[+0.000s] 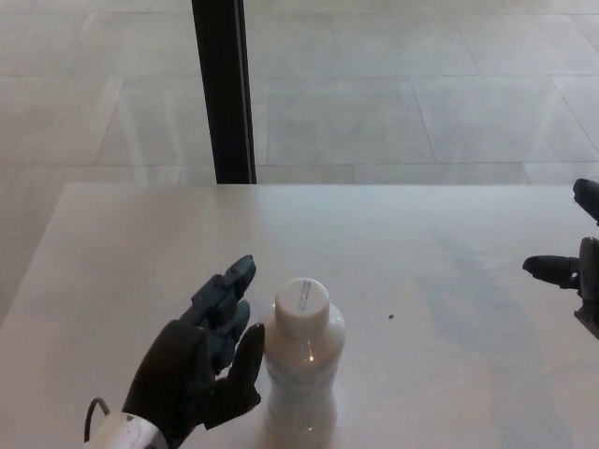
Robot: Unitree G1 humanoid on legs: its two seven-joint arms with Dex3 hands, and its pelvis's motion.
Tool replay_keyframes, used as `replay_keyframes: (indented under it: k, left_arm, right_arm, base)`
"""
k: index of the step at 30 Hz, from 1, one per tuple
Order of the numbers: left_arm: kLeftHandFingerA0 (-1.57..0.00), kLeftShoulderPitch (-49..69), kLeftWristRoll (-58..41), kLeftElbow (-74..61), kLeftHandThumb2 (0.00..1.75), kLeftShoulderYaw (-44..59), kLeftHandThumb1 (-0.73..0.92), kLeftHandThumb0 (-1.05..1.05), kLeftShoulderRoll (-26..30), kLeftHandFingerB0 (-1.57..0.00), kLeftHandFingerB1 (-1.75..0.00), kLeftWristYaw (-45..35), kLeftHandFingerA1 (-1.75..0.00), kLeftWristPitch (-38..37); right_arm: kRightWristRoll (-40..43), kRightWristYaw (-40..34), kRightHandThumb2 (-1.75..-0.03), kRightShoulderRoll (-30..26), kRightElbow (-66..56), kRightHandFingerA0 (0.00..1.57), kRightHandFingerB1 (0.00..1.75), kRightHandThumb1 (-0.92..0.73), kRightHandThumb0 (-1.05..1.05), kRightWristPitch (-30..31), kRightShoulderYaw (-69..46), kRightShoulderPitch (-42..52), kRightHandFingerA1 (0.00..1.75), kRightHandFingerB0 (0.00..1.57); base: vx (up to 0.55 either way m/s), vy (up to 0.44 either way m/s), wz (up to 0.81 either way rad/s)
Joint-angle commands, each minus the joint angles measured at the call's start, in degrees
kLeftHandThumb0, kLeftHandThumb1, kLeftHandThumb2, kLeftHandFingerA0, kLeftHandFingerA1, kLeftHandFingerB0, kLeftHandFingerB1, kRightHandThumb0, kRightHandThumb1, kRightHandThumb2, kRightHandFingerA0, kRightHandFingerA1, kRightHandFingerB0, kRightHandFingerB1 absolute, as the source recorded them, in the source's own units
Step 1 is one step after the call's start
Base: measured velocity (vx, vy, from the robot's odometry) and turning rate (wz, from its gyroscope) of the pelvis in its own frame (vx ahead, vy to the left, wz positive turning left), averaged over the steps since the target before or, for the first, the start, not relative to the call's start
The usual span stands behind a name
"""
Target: The robot uses its left hand to to lift the bottle kept on the middle of the desk and tilts it towards its right hand. It then uses its right hand to rotate its cap to open it and places the bottle and cap back on the desk
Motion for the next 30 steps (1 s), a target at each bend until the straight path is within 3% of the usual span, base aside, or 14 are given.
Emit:
replay_keyframes:
  k: [1,2,6,7,22,23,27,28,30]
  left_arm:
    - [0.0,0.2,3.3,1.5,0.86,-1.4,0.65,-0.9,2.8,0.0,0.0,-2.4,0.0,0.4]
    - [0.0,0.8,3.9,2.3,1.1,-1.5,0.66,-1.05,3.1,0.0,-0.09,-2.3,-0.27,-0.7]
    - [0.0,1.2,3.5,2.9,1.12,-1.3,0.67,-1.05,2.9,0.0,-0.1,-2.8,-0.27,-1.0]
    - [0.0,1.5,3.1,3.2,0.65,-1.2,0.82,-0.93,2.6,0.0,0.0,-3.2,0.0,-1.0]
    - [0.0,1.8,3.3,4.6,0.64,-1.2,0.81,-1.0,-0.7,0.0,0.0,-3.9,0.0,-0.5]
    - [0.0,1.3,3.9,4.3,0.9,-1.6,0.64,-1.01,-1.4,0.0,0.0,-3.1,0.0,-0.2]
    - [0.0,0.4,5.1,3.7,0.87,-2.3,0.62,-0.98,-2.7,0.0,0.0,-2.1,0.0,0.4]
    - [0.0,0.3,5.2,3.7,0.63,-2.3,0.73,-1.0,-2.8,0.0,0.0,-2.1,0.0,0.5]
    - [0.0,0.1,5.6,4.5,0.62,-2.6,0.72,-1.0,-3.2,0.0,0.0,-2.3,0.0,-0.2]
  right_arm:
    - [-0.7,-2.0,-0.65,1.2,0.0,0.61,0.36,-0.83,-0.67,-0.6,-0.6,-0.3,0.92,0.32]
    - [-0.8,-2.0,-0.65,1.2,0.0,0.58,0.38,-0.85,-0.67,-0.5,-0.7,-0.6,0.98,0.28]
    - [-1.8,-2.8,-0.65,1.9,0.6,0.62,0.36,-0.83,-0.68,-1.9,-0.9,-0.3,0.93,0.33]
    - [-1.9,-2.9,-0.65,2.1,0.8,0.62,0.36,-0.83,-0.7,-2.1,-1.0,-0.1,0.93,0.33]
    - [-4.1,-3.2,-0.65,2.6,2.5,0.6,0.34,-0.81,-0.71,-5.4,-0.3,0.5,0.9,0.34]
    - [-4.4,-3.2,-0.65,2.6,2.7,0.61,0.34,-0.81,-0.7,-5.8,-0.2,0.4,0.89,0.34]
    - [-4.5,-3.5,-0.64,3.1,2.9,0.62,0.34,-0.79,-0.71,-6.6,-0.3,0.2,0.88,0.37]
    - [-4.5,-3.5,-0.64,3.1,2.9,0.61,0.34,-0.8,-0.72,-6.7,-0.3,0.3,0.88,0.37]
    - [-4.1,-2.8,-0.64,3.0,3.1,0.59,0.35,-0.8,-0.72,-7.4,-0.5,0.1,0.91,0.35]
  base:
    - [0.0,0.0,0.0]
    - [0.0,0.0,0.0]
    - [0.0,0.0,0.0]
    - [0.0,0.0,0.0]
    - [0.0,0.0,0.0]
    - [0.0,0.0,0.0]
    - [0.0,0.0,0.0]
    - [0.0,0.0,0.0]
    - [0.0,0.0,0.0]
